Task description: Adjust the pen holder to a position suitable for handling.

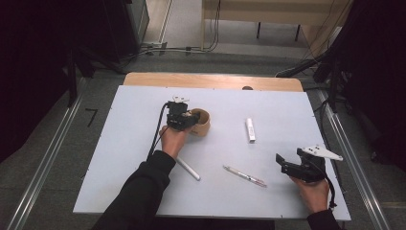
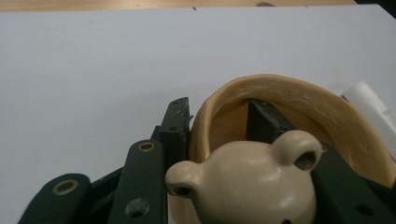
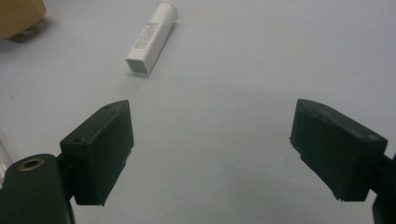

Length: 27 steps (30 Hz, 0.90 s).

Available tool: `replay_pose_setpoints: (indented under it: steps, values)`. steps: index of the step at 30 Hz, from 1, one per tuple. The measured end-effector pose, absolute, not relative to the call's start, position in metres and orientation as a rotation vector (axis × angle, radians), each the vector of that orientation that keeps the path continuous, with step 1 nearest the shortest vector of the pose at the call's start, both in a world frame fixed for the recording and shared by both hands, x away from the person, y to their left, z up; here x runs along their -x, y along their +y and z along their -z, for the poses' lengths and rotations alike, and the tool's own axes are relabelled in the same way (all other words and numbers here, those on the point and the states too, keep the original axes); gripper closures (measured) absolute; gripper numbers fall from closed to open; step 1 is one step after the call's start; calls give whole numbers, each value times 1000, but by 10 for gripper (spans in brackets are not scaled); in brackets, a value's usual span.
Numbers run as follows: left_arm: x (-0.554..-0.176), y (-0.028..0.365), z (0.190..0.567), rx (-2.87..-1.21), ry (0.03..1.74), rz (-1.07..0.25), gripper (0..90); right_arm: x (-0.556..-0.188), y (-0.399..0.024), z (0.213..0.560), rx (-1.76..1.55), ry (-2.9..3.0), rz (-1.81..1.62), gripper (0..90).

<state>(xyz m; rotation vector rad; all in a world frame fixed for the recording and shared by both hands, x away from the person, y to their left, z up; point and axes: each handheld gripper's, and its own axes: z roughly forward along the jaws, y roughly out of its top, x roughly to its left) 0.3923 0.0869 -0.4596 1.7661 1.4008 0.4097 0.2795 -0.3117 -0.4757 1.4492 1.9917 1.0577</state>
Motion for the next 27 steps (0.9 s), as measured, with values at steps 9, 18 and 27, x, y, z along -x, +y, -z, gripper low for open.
replay_pose_setpoints:
  steps: [9, 18, 27]
  values:
    - [-368, 64, 458, -1812, 1320, -352, 607, -279, -311, 475, -1442, 1994, -1065, 120]
    - [-363, 53, 460, -1830, 1303, -341, 607, -279, -311, 475, -1445, 1994, -1066, 120]
    - [-367, 52, 462, -1826, 1311, -364, 606, -279, -310, 475, -1443, 1999, -1065, 120]
